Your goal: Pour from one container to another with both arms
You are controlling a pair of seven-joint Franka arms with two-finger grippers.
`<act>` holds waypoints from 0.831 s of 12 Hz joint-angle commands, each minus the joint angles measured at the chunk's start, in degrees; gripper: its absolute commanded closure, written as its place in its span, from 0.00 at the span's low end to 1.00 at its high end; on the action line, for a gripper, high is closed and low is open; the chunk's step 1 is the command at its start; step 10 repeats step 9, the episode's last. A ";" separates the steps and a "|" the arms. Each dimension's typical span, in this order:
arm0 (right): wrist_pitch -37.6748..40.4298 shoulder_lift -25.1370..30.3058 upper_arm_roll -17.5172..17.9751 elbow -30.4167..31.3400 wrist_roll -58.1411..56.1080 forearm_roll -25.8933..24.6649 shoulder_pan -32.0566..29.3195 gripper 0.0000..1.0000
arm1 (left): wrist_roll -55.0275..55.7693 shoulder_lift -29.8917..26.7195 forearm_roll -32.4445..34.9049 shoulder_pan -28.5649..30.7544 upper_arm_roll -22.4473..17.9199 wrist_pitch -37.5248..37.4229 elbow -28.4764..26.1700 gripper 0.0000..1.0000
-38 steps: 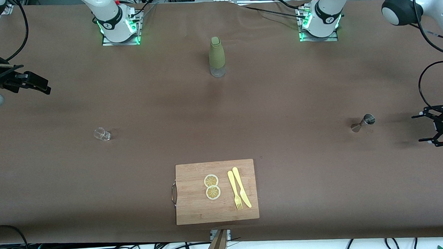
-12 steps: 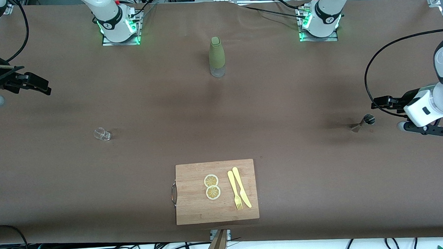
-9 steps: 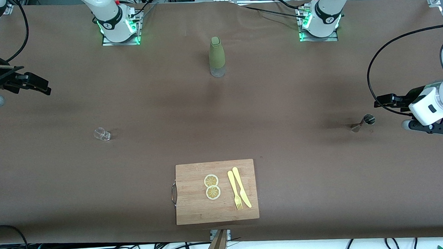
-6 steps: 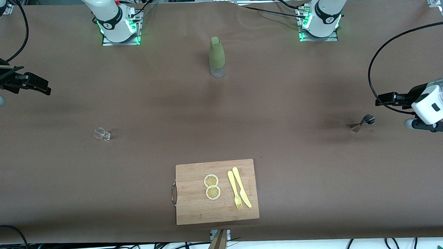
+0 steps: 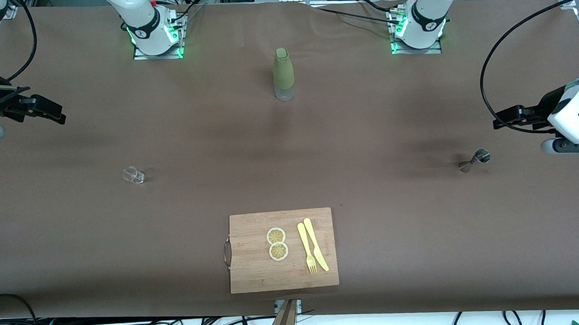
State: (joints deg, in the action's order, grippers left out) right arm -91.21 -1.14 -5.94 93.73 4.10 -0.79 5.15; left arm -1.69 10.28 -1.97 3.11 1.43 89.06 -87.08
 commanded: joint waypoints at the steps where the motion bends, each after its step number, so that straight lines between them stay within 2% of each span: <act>1: 0.07 -0.26 -0.21 -0.74 -0.49 0.96 -0.06 0.00 | 0.19 -6.06 2.24 0.05 0.41 3.23 -7.14 0.00; 4: -0.11 -0.26 -0.21 -0.74 -0.49 0.88 -0.06 0.00 | 0.89 -6.85 2.59 1.55 2.26 0.42 -6.61 0.00; 10: -0.55 -0.26 -0.12 -0.74 -0.32 0.88 -0.05 0.00 | 0.90 -6.59 4.17 1.11 2.26 -0.55 -5.29 0.00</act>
